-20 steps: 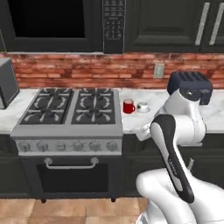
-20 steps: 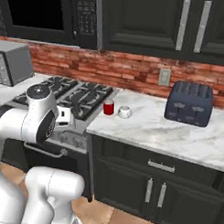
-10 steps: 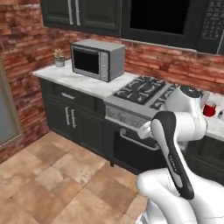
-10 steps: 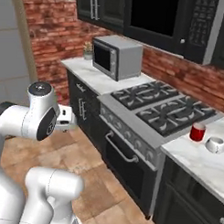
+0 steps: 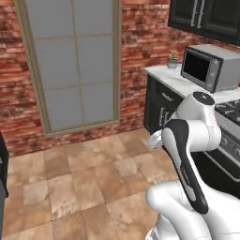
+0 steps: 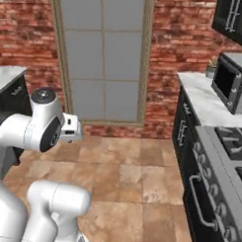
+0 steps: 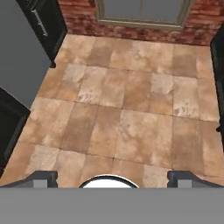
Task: Clear the mugs and bowl far away from the sink.
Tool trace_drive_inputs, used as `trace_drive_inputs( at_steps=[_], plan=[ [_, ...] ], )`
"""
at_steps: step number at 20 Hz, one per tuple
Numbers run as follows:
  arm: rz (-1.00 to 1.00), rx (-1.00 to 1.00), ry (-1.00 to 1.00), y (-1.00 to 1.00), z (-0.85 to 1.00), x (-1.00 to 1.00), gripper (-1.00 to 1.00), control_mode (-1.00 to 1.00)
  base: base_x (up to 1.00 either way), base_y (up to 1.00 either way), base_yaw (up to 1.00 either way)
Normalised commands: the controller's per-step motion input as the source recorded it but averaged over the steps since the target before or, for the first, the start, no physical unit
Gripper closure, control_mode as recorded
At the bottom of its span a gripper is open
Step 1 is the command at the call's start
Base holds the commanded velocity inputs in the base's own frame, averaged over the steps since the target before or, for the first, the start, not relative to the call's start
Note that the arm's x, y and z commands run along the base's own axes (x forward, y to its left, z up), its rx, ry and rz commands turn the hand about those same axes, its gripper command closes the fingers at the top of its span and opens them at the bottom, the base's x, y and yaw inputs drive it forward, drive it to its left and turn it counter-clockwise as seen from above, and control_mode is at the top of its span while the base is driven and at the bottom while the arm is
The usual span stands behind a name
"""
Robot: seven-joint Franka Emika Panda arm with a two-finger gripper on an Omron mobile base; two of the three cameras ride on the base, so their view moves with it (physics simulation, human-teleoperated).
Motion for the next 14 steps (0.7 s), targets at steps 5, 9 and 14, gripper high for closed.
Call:
trace_drive_inputs(
  at_steps=[5, 9, 14],
  plan=[
    [0.0, 0.0, 0.0, 0.0, 0.0, 0.0, -1.0, 1.0, 0.09, 0.0, 0.91],
    [0.0, 0.0, 0.0, 0.0, 0.0, 0.0, -1.0, 1.0, 0.59, 0.0, 0.79],
    [0.0, 0.0, 0.0, 0.0, 0.0, 0.0, -1.0, 1.0, 0.95, 0.0, 0.67]
  ],
)
